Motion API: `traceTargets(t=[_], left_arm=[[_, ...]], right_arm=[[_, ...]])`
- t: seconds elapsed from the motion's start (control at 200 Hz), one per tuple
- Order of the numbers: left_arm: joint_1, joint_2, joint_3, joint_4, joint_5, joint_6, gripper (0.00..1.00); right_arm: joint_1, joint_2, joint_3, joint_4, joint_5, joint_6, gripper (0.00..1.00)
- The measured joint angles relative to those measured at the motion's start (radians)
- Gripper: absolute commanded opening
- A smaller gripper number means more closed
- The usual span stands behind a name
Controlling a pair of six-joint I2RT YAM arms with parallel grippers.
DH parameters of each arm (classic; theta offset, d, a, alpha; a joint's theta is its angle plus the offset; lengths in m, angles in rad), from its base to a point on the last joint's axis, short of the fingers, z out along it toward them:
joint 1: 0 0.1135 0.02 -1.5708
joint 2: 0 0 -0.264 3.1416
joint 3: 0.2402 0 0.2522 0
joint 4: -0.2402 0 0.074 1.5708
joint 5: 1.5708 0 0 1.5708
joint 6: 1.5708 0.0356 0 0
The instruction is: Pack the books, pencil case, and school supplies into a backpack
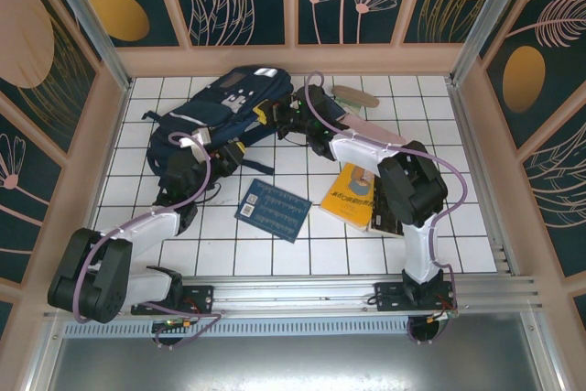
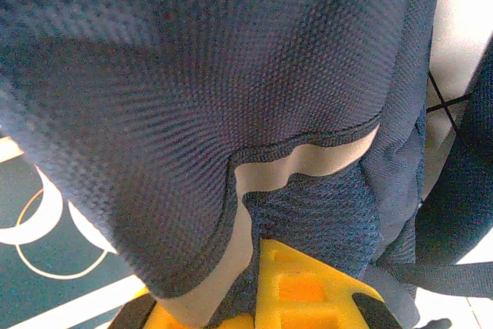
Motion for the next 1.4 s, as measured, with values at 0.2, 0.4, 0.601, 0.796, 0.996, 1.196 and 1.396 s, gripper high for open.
traceTargets(t=[0.2,0.4,0.601,0.796,0.996,1.196,1.396], left_arm=[[0.0,-0.001,-0.005,0.005,-0.011,-0.002,0.13],[0.002,-0.017,-0.014,-0.026,-0.032,0.002,0.06],[0.01,-0.137,-0.016,-0.138,-0.065,0.003,0.56],[0.011,-0.179,-0.016,-0.188,-0.042,0.001,0.71],[0.011,-0.045,-0.016,-0.121,0.062,-0.032,0.77],[0.011,0.018,-0.015,-0.052,0.108,-0.052,0.79],[0.011,-0.04,-0.011,-0.089,0.106,-0.051,0.82]], right_arm=[[0.0,0.0,0.0,0.0,-0.002,-0.002,0.0],[-0.003,-0.001,-0.013,0.002,-0.002,-0.003,0.0],[-0.01,-0.004,-0.029,-0.001,-0.016,-0.004,0.0],[-0.011,-0.031,-0.029,-0.012,-0.021,-0.01,0.0],[-0.012,-0.038,-0.015,-0.054,-0.022,-0.014,0.0],[-0.013,-0.038,-0.002,-0.088,-0.012,-0.018,0.0],[-0.013,-0.038,0.009,-0.09,-0.009,-0.018,0.0]])
